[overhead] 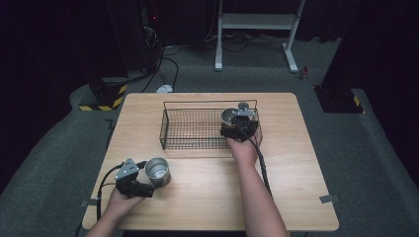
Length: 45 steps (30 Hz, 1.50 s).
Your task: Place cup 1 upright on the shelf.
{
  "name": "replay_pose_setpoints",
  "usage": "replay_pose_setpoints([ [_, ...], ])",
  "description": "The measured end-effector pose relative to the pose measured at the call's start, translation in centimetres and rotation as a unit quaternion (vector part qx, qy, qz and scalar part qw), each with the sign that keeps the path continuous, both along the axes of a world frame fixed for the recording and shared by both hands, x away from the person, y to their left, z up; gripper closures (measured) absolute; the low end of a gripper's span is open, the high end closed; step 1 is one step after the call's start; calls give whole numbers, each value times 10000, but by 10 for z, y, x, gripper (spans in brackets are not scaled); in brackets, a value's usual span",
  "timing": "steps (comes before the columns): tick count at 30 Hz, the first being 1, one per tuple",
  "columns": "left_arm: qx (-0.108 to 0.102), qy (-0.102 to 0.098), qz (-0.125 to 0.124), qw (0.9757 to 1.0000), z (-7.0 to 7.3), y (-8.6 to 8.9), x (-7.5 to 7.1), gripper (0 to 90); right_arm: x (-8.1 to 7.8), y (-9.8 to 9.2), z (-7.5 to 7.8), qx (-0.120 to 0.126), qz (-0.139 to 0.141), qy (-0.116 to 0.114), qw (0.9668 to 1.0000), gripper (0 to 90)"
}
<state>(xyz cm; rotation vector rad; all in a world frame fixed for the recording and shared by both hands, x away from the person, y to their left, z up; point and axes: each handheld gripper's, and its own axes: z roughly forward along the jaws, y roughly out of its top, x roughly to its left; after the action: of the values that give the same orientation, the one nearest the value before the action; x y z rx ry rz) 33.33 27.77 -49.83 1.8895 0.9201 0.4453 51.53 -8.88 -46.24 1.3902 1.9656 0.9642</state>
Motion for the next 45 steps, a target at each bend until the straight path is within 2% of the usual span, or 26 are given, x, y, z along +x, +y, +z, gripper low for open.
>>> replay_pose_setpoints([
  [11,9,16,14,10000,0,-2,-1,9,-13,-7,6,81,-4,59,9999,101],
  [22,63,18,8,10000,-1,-3,1,9,-29,-15,6,136,101,-62,9998,101],
  [34,114,82,41,9999,-4,-4,4,10,-60,-18,13,234,271,-313,9989,102],
  [45,235,54,172,9996,-4,-8,6,10,-92,-32,7,276,375,-409,9981,103],
])
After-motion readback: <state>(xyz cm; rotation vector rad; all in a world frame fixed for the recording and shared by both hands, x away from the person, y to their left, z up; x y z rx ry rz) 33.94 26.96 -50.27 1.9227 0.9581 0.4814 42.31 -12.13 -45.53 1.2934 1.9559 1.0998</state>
